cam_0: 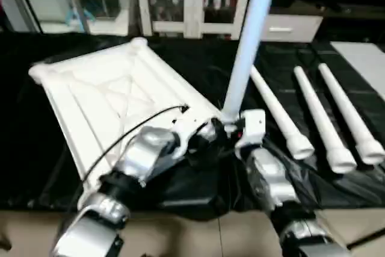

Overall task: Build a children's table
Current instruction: Rotate leg to tighten

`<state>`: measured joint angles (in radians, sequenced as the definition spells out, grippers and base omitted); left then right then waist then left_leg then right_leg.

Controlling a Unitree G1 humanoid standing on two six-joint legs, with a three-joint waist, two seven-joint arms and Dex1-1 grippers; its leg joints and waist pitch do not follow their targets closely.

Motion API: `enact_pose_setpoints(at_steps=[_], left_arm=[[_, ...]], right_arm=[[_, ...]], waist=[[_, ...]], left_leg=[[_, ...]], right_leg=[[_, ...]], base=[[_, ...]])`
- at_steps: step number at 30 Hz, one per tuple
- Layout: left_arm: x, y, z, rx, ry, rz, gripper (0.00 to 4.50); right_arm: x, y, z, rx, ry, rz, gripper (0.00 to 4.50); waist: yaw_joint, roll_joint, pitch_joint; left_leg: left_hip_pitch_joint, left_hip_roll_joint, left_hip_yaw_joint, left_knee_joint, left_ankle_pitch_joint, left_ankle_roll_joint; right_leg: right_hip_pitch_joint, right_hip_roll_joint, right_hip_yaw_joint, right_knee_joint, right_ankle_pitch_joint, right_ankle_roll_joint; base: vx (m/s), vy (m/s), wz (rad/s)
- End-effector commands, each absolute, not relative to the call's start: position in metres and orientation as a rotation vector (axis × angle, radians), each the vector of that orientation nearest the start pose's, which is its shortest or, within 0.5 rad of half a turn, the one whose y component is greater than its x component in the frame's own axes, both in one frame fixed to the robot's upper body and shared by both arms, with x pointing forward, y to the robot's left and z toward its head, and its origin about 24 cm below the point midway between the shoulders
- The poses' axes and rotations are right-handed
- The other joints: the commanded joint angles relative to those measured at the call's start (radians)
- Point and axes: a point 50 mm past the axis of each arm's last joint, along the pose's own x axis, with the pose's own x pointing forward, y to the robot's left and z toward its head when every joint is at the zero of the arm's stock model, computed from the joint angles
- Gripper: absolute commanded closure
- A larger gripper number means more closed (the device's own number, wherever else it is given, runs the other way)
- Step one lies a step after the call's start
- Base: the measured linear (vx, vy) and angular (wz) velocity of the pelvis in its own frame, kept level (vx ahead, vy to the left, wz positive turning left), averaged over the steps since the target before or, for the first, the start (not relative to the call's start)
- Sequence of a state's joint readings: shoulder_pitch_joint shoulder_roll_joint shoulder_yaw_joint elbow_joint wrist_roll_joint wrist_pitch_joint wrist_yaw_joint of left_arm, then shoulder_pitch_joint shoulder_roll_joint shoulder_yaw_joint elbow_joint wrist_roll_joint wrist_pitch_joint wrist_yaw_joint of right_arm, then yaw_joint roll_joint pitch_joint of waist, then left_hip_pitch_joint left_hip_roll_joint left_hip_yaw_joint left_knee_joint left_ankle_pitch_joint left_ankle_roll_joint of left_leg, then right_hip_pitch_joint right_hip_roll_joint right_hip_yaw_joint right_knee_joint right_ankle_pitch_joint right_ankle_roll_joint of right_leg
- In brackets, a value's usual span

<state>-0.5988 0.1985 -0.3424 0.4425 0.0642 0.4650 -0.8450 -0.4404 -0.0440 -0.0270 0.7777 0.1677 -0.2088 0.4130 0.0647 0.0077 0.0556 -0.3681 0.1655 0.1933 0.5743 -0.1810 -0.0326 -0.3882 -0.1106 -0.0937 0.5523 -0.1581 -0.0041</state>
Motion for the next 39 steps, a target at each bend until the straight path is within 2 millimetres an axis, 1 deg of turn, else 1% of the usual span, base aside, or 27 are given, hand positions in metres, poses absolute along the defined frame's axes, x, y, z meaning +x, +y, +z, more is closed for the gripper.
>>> enact_pose_setpoints(at_steps=[1, 2, 3, 4, 5, 6, 7, 8, 9, 10, 11, 12, 13, 14, 15, 16, 18, 19, 22, 23, 24, 25, 27, 30, 32, 34, 39], left_arm=[[0.307, 0.068, 0.043, 0.370, 0.558, -1.205, 4.50], [0.306, 0.072, 0.042, 0.389, 0.568, -1.227, 4.50], [0.305, 0.073, 0.042, 0.393, 0.570, -1.232, 4.50], [0.303, 0.080, 0.042, 0.418, 0.585, -1.269, 4.50], [0.303, 0.080, 0.042, 0.418, 0.585, -1.269, 4.50], [0.302, 0.082, 0.042, 0.424, 0.588, -1.279, 4.50], [0.301, 0.084, 0.042, 0.430, 0.592, -1.289, 4.50], [0.300, 0.088, 0.042, 0.443, 0.602, -1.306, 4.50], [0.300, 0.088, 0.042, 0.443, 0.602, -1.306, 4.50], [0.300, 0.088, 0.042, 0.443, 0.602, -1.306, 4.50], [0.297, 0.094, 0.043, 0.459, 0.617, -1.344, 4.50], [0.296, 0.095, 0.043, 0.463, 0.622, -1.358, 4.50], [0.295, 0.096, 0.044, 0.466, 0.626, -1.378, 4.50], [0.295, 0.096, 0.044, 0.466, 0.626, -1.378, 4.50], [0.294, 0.097, 0.044, 0.470, 0.628, -1.394, 4.50], [0.292, 0.098, 0.045, 0.473, 0.630, -1.411, 4.50], [0.291, 0.098, 0.045, 0.475, 0.633, -1.427, 4.50], [0.290, 0.099, 0.046, 0.477, 0.635, -1.439, 4.50], [0.289, 0.101, 0.045, 0.491, 0.639, -1.439, 4.50], [0.290, 0.102, 0.045, 0.494, 0.641, -1.438, 4.50], [0.290, 0.103, 0.045, 0.496, 0.642, -1.437, 4.50], [0.290, 0.103, 0.045, 0.497, 0.642, -1.437, 4.50], [0.290, 0.104, 0.045, 0.500, 0.646, -1.439, 4.50], [0.289, 0.106, 0.045, 0.507, 0.651, -1.441, 4.50], [0.289, 0.107, 0.045, 0.512, 0.655, -1.443, 4.50], [0.289, 0.108, 0.045, 0.514, 0.657, -1.446, 4.50], [0.288, 0.108, 0.044, 0.518, 0.662, -1.452, 4.50]], right_arm=[[0.316, -0.118, 0.017, 0.138, 0.099, 0.534, 0.66], [0.312, -0.123, 0.018, 0.118, 0.097, 0.593, 0.66], [0.311, -0.124, 0.019, 0.113, 0.097, 0.606, 0.66], [0.304, -0.133, 0.022, 0.071, 0.099, 0.707, 0.66], [0.304, -0.133, 0.022, 0.071, 0.099, 0.707, 0.66], [0.302, -0.136, 0.023, 0.059, 0.098, 0.734, 0.66], [0.299, -0.139, 0.025, 0.045, 0.097, 0.764, 0.66], [0.295, -0.145, 0.028, 0.032, 0.105, 0.817, 0.66], [0.294, -0.145, 0.028, 0.032, 0.105, 0.818, 0.66], [0.294, -0.145, 0.028, 0.032, 0.105, 0.818, 0.66], [0.288, -0.155, 0.032, -0.001, 0.130, 0.903, 0.66], [0.286, -0.158, 0.032, -0.016, 0.145, 0.926, 0.66], [0.286, -0.160, 0.032, -0.045, 0.160, 0.948, 0.66], [0.286, -0.160, 0.032, -0.045, 0.160, 0.948, 0.66], [0.285, -0.161, 0.032, -0.057, 0.171, 0.963, 0.66], [0.285, -0.161, 0.033, -0.063, 0.179, 0.974, 0.66], [0.285, -0.161, 0.033, -0.065, 0.182, 0.983, 0.66], [0.285, -0.161, 0.034, -0.061, 0.184, 0.996, 0.66], [0.285, -0.161, 0.035, -0.048, 0.194, 1.026, 0.66], [0.285, -0.162, 0.036, -0.040, 0.196, 1.034, 0.83], [0.284, -0.162, 0.036, -0.034, 0.198, 1.039, 1.02], [0.284, -0.162, 0.036, -0.033, 0.199, 1.042, 1.02], [0.283, -0.162, 0.036, -0.026, 0.201, 1.050, 1.11], [0.281, -0.162, 0.035, -0.019, 0.208, 1.065, 1.44], [0.280, -0.162, 0.033, -0.016, 0.214, 1.073, 1.55], [0.279, -0.162, 0.033, -0.009, 0.218, 1.079, 1.70], [0.277, -0.161, 0.031, 0.010, 0.227, 1.086, 1.75]], waist=[[0.008, -0.001, -0.062], [0.016, -0.001, -0.061], [0.019, -0.002, -0.060], [0.030, -0.002, -0.066], [0.032, -0.003, -0.067], [0.032, -0.002, -0.070], [0.034, -0.002, -0.073], [0.035, -0.006, -0.077], [0.039, -0.005, -0.077], [0.040, -0.004, -0.075], [0.043, -0.004, -0.074], [0.045, -0.005, -0.072], [0.046, -0.003, -0.069], [0.046, -0.003, -0.069], [0.044, -0.003, -0.066], [0.043, -0.002, -0.063], [0.044, -0.004, -0.063], [0.044, -0.003, -0.064], [0.045, -0.003, -0.064], [0.045, -0.003, -0.065], [0.044, -0.003, -0.066], [0.045, -0.004, -0.067], [0.046, -0.006, -0.068], [0.047, -0.006, -0.069], [0.047, -0.004, -0.069], [0.047, -0.002, -0.068], [0.047, -0.002, -0.069]], left_leg=[[0.025, 0.071, -0.027, -0.087, -0.368, 0.016], [0.028, 0.069, -0.022, -0.083, -0.361, 0.021], [0.025, 0.070, -0.021, -0.083, -0.352, 0.025], [0.022, 0.071, -0.020, -0.079, -0.289, 0.036], [0.020, 0.069, -0.021, -0.077, -0.268, 0.042], [0.014, 0.069, -0.021, -0.073, -0.226, 0.051], [0.015, 0.067, -0.021, -0.070, -0.205, 0.060], [0.012, 0.066, -0.019, -0.063, -0.147, 0.080], [0.012, 0.067, -0.017, -0.060, -0.125, 0.104], [0.011, 0.067, -0.017, -0.059, -0.121, 0.108], [0.012, 0.066, -0.016, -0.060, -0.139, 0.110], [0.011, 0.068, -0.017, -0.061, -0.154, 0.105], [0.012, 0.070, -0.018, -0.065, -0.183, 0.092], [0.012, 0.070, -0.018, -0.065, -0.183, 0.092], [0.014, 0.071, -0.019, -0.069, -0.221, 0.072], [0.017, 0.072, -0.022, -0.074, -0.271, 0.042], [0.020, 0.073, -0.022, -0.076, -0.296, 0.026], [0.022, 0.074, -0.023, -0.077, -0.301, 0.014], [0.024, 0.073, -0.022, -0.077, -0.306, 0.009], [0.021, 0.073, -0.024, -0.078, -0.295, 0.010], [0.020, 0.073, -0.023, -0.077, -0.290, 0.011], [0.018, 0.072, -0.022, -0.075, -0.268, 0.018], [0.018, 0.071, -0.022, -0.073, -0.255, 0.025], [0.016, 0.070, -0.021, -0.069, -0.226, 0.037], [0.016, 0.071, -0.021, -0.070, -0.226, 0.038], [0.019, 0.072, -0.021, -0.071, -0.245, 0.029], [0.018, 0.071, -0.022, -0.071, -0.248, 0.023]], right_leg=[[0.014, -0.061, 0.056, -0.061, -0.306, -0.196], [0.014, -0.059, 0.059, -0.055, -0.289, -0.206], [0.018, -0.060, 0.060, -0.054, -0.288, -0.204], [0.023, -0.058, 0.060, -0.042, -0.235, -0.206], [0.024, -0.055, 0.060, -0.038, -0.210, -0.208], [0.028, -0.056, 0.061, -0.026, -0.149, -0.228], [0.031, -0.052, 0.059, -0.022, -0.117, -0.233], [0.035, -0.055, 0.058, -0.010, -0.040, -0.256], [0.035, -0.053, 0.057, -0.009, -0.011, -0.262], [0.034, -0.054, 0.058, -0.008, -0.012, -0.265], [0.037, -0.053, 0.055, -0.014, -0.043, -0.268], [0.038, -0.054, 0.056, -0.014, -0.073, -0.265], [0.036, -0.055, 0.056, -0.020, -0.120, -0.258], [0.036, -0.055, 0.056, -0.020, -0.120, -0.258], [0.033, -0.056, 0.056, -0.026, -0.178, -0.248], [0.031, -0.057, 0.056, -0.034, -0.253, -0.234], [0.029, -0.058, 0.057, -0.038, -0.284, -0.224], [0.027, -0.056, 0.058, -0.037, -0.279, -0.220], [0.026, -0.055, 0.058, -0.035, -0.266, -0.221], [0.030, -0.055, 0.058, -0.032, -0.249, -0.223], [0.030, -0.055, 0.058, -0.031, -0.240, -0.224], [0.032, -0.056, 0.058, -0.029, -0.216, -0.229], [0.033, -0.057, 0.058, -0.027, -0.207, -0.233], [0.034, -0.057, 0.057, -0.024, -0.187, -0.239], [0.034, -0.057, 0.057, -0.024, -0.188, -0.242], [0.033, -0.055, 0.056, -0.025, -0.204, -0.240], [0.034, -0.056, 0.056, -0.024, -0.194, -0.242]], base=[[0.060, -0.035, 0.09], [0.065, -0.037, 0.12], [0.065, -0.037, 0.12], [0.069, -0.028, 0.07], [0.070, -0.021, 0.05], [0.070, -0.021, 0.05], [0.066, -0.018, 0.02], [0.000, 0.000, 0.00], [0.000, 0.000, 0.00], [0.000, 0.000, 0.00], [0.000, 0.000, 0.00], [0.000, 0.000, 0.00], [0.000, 0.000, 0.00], [0.000, 0.000, 0.00], [0.000, 0.000, 0.00], [0.000, 0.000, 0.00], [0.000, 0.000, 0.00], [0.000, 0.000, 0.00], [0.000, 0.000, 0.00], [0.000, 0.000, 0.00], [0.000, 0.000, 0.00], [0.000, 0.000, 0.00], [0.000, 0.000, 0.00], [0.000, 0.000, 0.00], [0.000, 0.000, 0.00], [0.000, 0.000, 0.00], [0.000, 0.000, 0.00]])
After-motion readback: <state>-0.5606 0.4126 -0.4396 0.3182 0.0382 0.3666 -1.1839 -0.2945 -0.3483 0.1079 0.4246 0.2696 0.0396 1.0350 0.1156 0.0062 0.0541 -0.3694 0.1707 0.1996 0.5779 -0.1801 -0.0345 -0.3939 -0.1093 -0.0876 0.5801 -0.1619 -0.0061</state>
